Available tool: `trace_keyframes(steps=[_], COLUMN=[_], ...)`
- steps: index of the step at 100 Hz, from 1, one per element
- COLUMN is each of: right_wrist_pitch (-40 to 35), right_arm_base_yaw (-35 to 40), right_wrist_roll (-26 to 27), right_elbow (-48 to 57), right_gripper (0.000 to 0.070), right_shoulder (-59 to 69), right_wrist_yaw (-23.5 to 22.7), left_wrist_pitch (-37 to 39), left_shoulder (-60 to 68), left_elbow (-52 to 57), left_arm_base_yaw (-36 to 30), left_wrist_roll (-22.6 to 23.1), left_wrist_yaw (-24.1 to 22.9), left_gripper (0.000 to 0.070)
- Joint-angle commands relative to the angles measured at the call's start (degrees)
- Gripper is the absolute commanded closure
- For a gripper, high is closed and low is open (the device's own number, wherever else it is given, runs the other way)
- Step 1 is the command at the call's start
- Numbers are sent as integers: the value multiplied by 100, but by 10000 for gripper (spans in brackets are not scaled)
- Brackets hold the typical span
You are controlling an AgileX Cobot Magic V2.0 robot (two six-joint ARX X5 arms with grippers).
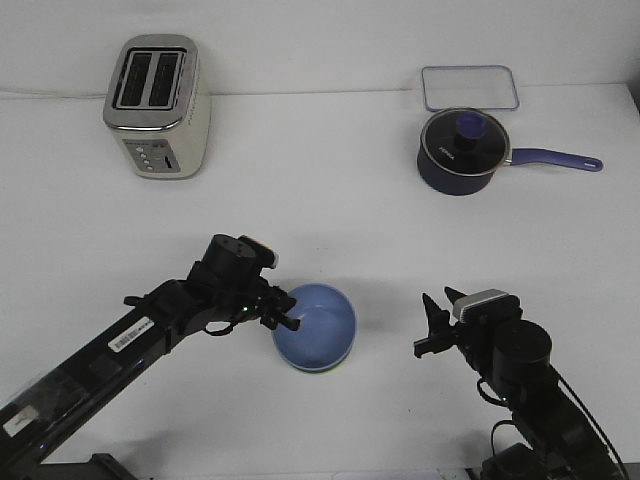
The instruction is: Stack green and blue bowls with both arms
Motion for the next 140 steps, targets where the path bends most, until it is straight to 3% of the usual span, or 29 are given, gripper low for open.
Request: trace_keyframes(steps=[1,24,39,46,65,73,92,95,101,107,114,140], right_wrist_pitch=[48,46,48,48,48,48,52,50,48,59,136,977], right_arm_base_yaw=[15,15,15,15,15,15,15,15,15,15,15,15], right_wrist_roll=[13,15,13,13,11,-4,-125,-166,-234,-273,-275,-417], right_elbow=[11,11,11,11,11,11,11,11,2,-39,-142,-1029], right_gripper=[423,423,423,423,423,423,423,424,427,521,696,700], right_shoulder=[26,26,26,26,26,24,20,4,-70,-236,-535,-1982], right_wrist_yaw=[-24,-22,-20,-17,-4,52,190,205,251,389,509,1075], left_wrist_pitch=[70,83,94,122,306,522,833,824,743,743,1054,3613], left_shoulder=[153,345,345,339,-114,-562,-1716,-1851,-2120,-2424,-2889,-5117], left_elbow=[101,101,101,107,186,186,184,179,111,-114,-675,-3794], left_arm_base_yaw=[-107,-173,-173,-170,142,356,1071,1217,1561,1926,2358,3379], left_wrist_roll=[50,146,149,155,155,186,1226,1287,1325,1346,1384,1193], left_wrist_yaw=[-131,-295,-293,-293,-326,-546,-1580,-1641,-1657,-1652,-1652,-1469], left_gripper=[685,666,380,317,314,314,344,394,561,700,687,688])
